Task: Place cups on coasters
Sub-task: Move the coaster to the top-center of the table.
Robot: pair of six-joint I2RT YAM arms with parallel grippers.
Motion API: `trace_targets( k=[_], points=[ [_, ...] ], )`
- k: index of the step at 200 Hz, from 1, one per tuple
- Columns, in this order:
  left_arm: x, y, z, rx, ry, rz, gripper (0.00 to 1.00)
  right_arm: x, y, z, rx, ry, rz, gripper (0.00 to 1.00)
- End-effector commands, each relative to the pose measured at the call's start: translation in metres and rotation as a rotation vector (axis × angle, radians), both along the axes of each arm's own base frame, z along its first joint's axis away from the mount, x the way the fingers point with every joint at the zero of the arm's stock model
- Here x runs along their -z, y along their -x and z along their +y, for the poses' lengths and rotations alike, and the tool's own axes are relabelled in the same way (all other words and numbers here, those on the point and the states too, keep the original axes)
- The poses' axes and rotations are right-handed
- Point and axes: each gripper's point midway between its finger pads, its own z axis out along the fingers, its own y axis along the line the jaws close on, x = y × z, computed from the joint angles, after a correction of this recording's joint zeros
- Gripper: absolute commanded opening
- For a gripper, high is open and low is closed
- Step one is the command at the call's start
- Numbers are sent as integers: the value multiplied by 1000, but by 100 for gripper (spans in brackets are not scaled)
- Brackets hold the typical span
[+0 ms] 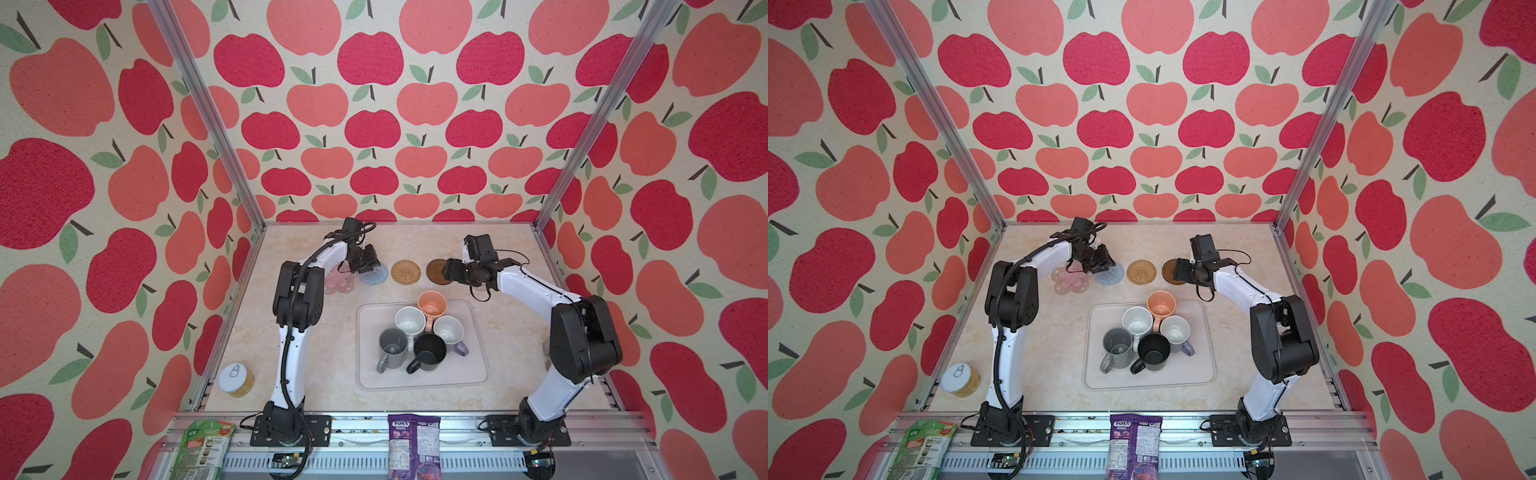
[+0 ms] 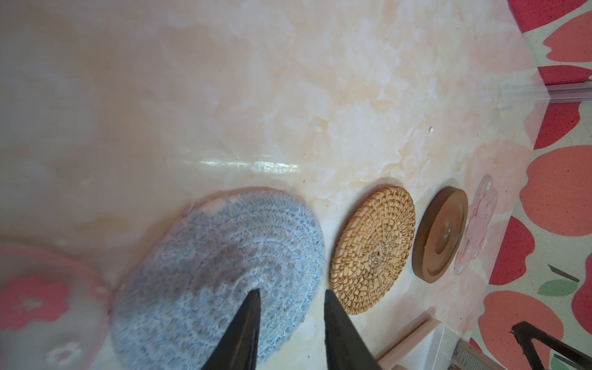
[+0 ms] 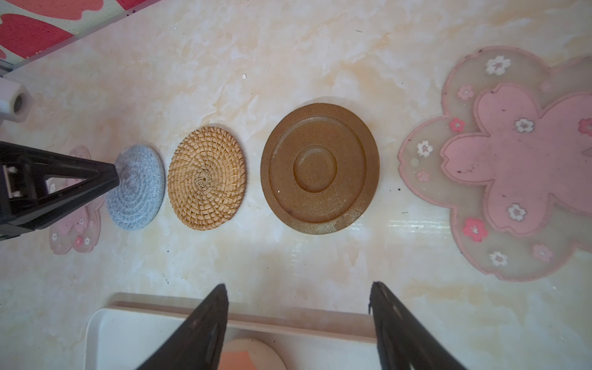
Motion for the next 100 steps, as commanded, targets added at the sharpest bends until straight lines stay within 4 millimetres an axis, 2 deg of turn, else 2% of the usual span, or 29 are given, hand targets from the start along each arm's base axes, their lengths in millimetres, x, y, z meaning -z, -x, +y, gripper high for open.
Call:
trace_targets(
  k=[1,43,100],
  points=[
    [-38,5,-5,38,29,-59,36,-9,3,-8,3,19,-23,73],
    [-39,15,6,24,12,-52,36,-12,5,-10,4,29,-32,73],
    [-32,43,41,-1,-115,-37,36,-18,8,-23,15,67,-54,73]
  ],
)
